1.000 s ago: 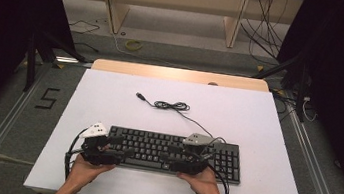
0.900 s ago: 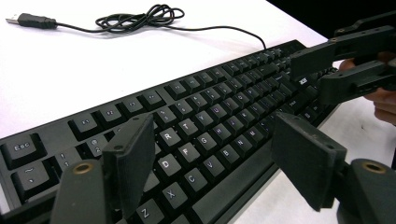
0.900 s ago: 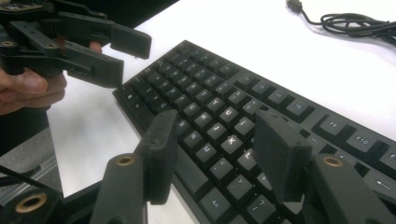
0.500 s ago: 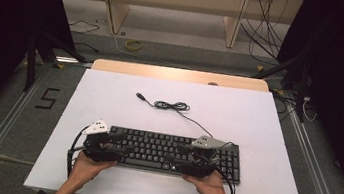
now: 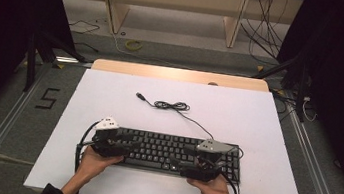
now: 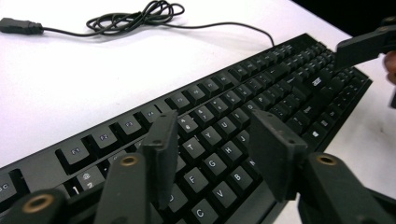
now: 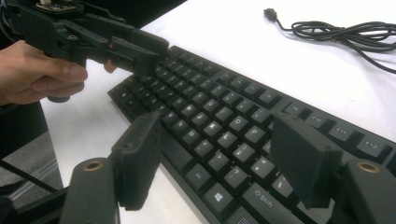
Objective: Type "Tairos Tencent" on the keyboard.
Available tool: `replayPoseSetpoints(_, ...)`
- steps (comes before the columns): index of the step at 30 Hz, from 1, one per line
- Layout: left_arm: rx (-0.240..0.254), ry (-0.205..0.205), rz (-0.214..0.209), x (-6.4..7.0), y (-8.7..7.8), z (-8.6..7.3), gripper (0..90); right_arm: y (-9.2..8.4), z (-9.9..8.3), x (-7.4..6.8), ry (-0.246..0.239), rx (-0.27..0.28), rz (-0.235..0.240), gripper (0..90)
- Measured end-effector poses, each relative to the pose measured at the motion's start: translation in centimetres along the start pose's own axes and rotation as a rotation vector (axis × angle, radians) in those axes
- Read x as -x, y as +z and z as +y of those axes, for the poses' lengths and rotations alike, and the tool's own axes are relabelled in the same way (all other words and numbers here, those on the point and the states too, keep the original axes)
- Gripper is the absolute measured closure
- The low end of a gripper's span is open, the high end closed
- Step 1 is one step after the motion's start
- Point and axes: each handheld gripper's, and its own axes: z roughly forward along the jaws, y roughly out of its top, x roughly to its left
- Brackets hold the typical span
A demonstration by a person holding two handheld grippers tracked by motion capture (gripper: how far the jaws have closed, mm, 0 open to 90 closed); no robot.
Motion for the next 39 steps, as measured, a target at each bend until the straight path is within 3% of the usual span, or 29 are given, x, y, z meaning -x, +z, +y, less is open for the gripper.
replayPoseSetpoints(10, -0.044, -0.003, 0.024, -0.3, 1.1, 0.4, 66.7, -1.1, -0.4, 0.3, -0.005, 0.022, -0.014, 32.2)
replayPoseSetpoints(24, -0.142, 0.055, 0.046, -0.1, 3.0, 0.7, 88.6, -1.9, -1.0, 0.4, 0.001, 0.031, -0.023, 30.7)
replayPoseSetpoints(39, -0.187, 0.059, 0.059, -0.3, 3.8, 0.7, 89.4, -2.2, -1.3, 0.3, -0.006, 0.033, -0.027, 30.1)
